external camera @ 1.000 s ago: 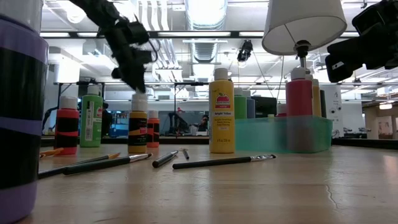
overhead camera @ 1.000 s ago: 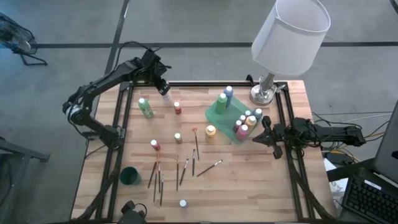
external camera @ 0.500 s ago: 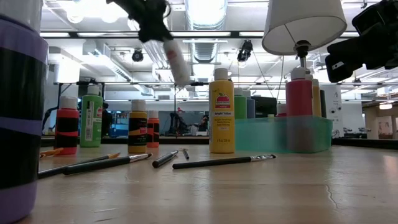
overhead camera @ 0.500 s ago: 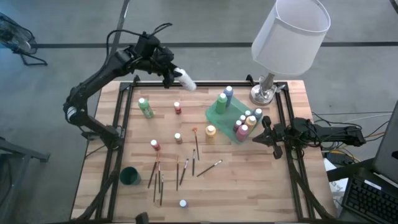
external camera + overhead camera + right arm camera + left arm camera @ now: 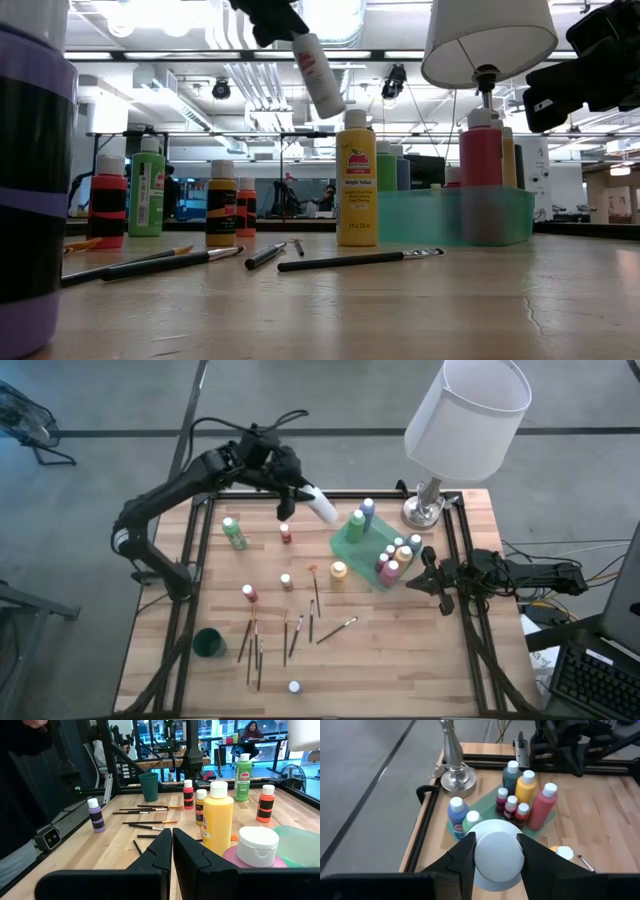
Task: Pick & Place Paint Supplies
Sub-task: Put the big white paint bottle into the green bin
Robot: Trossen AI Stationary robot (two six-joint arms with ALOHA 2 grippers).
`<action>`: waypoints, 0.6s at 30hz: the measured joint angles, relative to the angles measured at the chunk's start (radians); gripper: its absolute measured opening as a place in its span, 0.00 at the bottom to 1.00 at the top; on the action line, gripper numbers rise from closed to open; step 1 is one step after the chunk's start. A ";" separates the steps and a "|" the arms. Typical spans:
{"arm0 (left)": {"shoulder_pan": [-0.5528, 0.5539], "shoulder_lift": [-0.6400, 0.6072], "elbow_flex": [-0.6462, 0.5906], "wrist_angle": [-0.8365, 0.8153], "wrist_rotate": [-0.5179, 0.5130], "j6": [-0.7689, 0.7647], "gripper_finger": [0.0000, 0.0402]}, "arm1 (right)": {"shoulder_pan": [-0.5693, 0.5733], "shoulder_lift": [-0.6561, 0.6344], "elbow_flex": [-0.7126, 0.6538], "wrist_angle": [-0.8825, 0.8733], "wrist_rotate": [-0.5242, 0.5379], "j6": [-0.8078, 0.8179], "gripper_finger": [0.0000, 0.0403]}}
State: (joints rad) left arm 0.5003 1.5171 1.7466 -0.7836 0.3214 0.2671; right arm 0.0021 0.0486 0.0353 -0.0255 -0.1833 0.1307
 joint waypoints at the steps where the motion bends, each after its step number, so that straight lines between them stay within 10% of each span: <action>1: -0.006 0.009 0.005 0.003 0.000 0.005 0.32 | 0.000 0.000 0.000 0.000 0.000 0.000 0.03; 18: -0.058 0.229 0.151 -0.078 0.029 0.094 0.32 | 0.000 0.000 0.000 0.000 0.000 0.000 0.03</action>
State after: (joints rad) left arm 0.4418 1.7461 1.8972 -0.8614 0.3509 0.3613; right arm 0.0020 0.0486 0.0350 -0.0254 -0.1831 0.1305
